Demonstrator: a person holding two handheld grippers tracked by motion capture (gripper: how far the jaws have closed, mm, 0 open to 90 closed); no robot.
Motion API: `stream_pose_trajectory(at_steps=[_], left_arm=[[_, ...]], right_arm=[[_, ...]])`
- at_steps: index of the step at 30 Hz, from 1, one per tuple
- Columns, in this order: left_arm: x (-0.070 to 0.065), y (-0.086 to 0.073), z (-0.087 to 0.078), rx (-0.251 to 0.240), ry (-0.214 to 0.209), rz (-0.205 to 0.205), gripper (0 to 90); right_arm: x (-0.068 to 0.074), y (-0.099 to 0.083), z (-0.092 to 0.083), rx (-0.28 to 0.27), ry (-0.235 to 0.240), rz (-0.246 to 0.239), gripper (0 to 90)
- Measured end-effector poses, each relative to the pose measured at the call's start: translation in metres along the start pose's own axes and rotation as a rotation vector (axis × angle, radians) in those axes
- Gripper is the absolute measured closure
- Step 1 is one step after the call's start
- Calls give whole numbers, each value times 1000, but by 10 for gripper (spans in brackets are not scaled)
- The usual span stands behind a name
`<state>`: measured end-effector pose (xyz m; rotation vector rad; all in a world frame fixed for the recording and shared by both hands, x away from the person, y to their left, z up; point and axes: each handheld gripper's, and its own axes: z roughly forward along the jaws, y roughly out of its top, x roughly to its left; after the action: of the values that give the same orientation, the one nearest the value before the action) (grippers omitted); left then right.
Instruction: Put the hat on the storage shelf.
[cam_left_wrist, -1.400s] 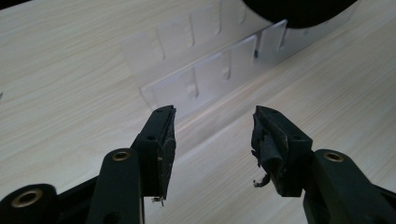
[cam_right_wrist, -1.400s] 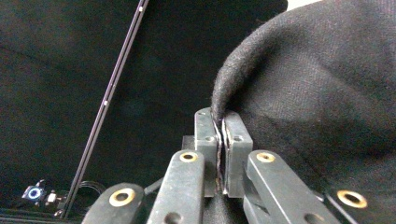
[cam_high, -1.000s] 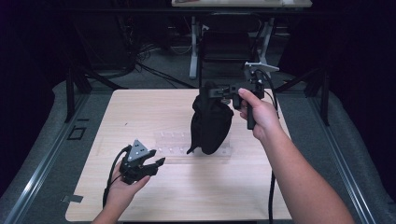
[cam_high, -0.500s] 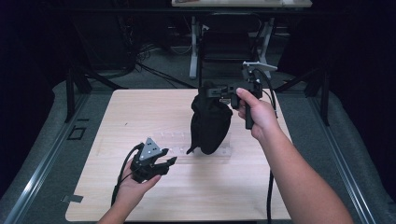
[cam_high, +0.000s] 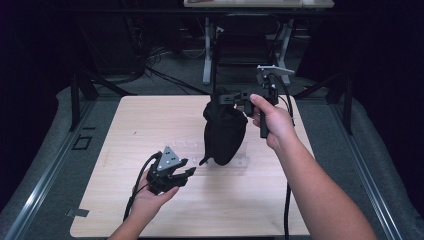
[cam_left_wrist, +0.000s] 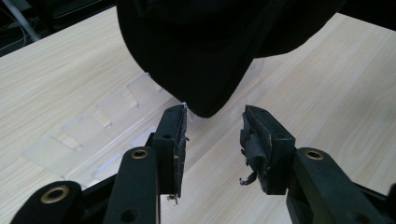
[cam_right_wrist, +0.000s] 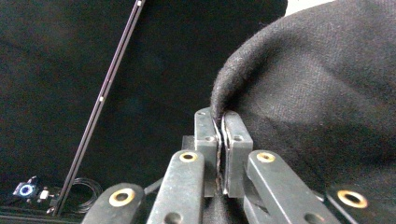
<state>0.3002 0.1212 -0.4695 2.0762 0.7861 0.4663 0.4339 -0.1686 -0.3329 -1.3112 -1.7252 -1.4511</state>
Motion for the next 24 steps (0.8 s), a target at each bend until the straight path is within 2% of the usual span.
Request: stream_pose_trajectory(at_steps=[11, 20, 21, 24], left_arm=[[-5, 7, 14, 6, -12, 7, 676], [-6, 10, 20, 4, -23, 3, 768], [-5, 10, 21, 6, -29, 6, 803], [-5, 10, 22, 6, -24, 5, 824]], right_arm=[[1, 2, 3, -4, 0, 0, 874], [2, 2, 10, -3, 14, -1, 874], [2, 2, 11, -3, 17, -4, 874], [1, 2, 11, -1, 16, -1, 874]])
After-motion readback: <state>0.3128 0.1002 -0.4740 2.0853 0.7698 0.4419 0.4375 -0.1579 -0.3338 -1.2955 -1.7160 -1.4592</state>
